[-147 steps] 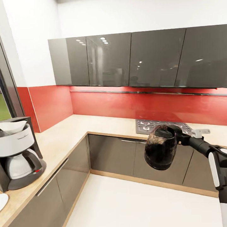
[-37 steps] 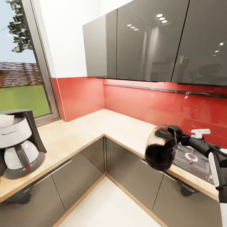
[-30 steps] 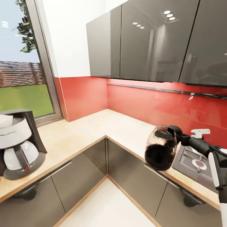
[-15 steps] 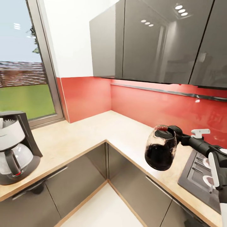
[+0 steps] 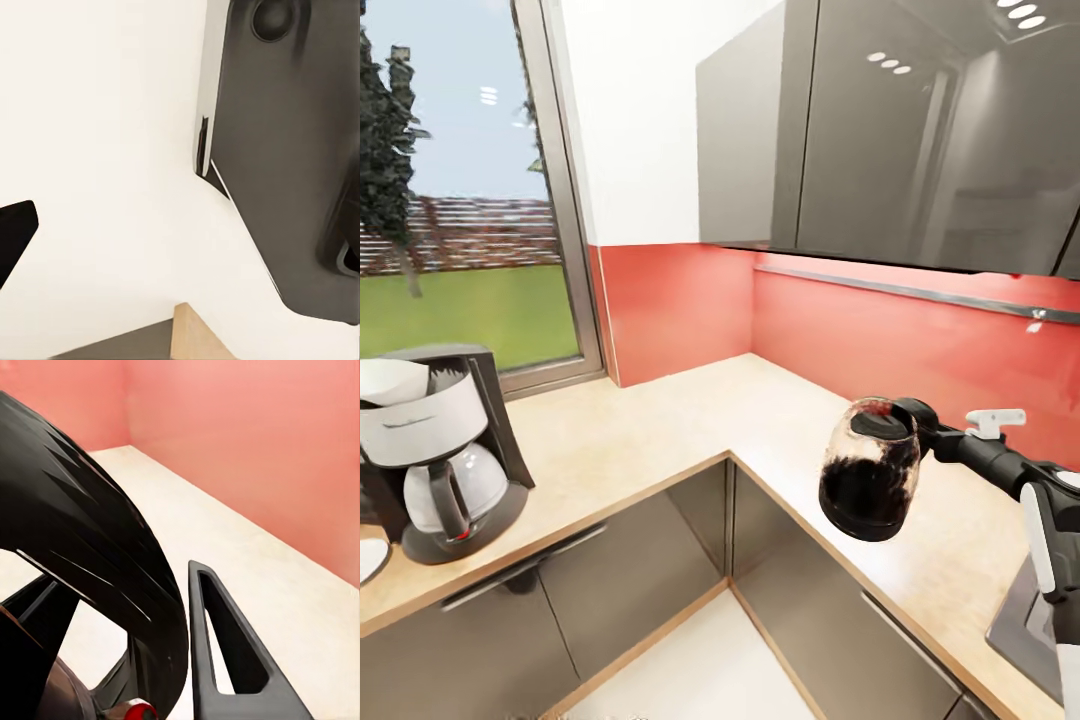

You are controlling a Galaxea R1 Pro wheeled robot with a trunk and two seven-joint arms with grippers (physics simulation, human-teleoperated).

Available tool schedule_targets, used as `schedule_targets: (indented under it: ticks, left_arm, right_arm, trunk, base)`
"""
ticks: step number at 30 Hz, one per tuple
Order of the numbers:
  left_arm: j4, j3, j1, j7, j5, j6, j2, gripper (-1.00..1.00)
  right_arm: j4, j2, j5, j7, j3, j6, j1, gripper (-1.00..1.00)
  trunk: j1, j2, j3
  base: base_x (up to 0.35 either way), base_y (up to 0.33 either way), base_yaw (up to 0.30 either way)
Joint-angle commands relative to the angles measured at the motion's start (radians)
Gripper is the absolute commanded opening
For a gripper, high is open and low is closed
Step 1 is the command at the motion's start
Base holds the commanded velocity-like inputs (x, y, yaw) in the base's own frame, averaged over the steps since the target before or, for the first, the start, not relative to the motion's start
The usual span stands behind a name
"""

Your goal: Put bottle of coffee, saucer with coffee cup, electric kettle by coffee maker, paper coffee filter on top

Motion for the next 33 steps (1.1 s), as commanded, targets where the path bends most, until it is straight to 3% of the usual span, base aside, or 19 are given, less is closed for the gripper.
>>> schedule_targets:
  ticks: [1,33]
  left_arm:
    - [-0.001,0.009,-0.001,-0.004,-0.01,0.005,0.0,1.0]
    - [-0.001,0.007,-0.001,-0.004,-0.01,0.0,0.0,1.0]
  right_arm:
    - [-0.001,0.0,0.001,0.008,-0.002,0.006,-0.001,-1.0]
    - [-0.001,0.0,0.001,0.008,-0.002,0.005,-0.001,-1.0]
  trunk:
    - [0.001,-0.002,-0.002]
    - [0.001,-0.002,0.001]
  base:
    - [0.004,0.0,0.276]
    - [0.0,0.0,0.276]
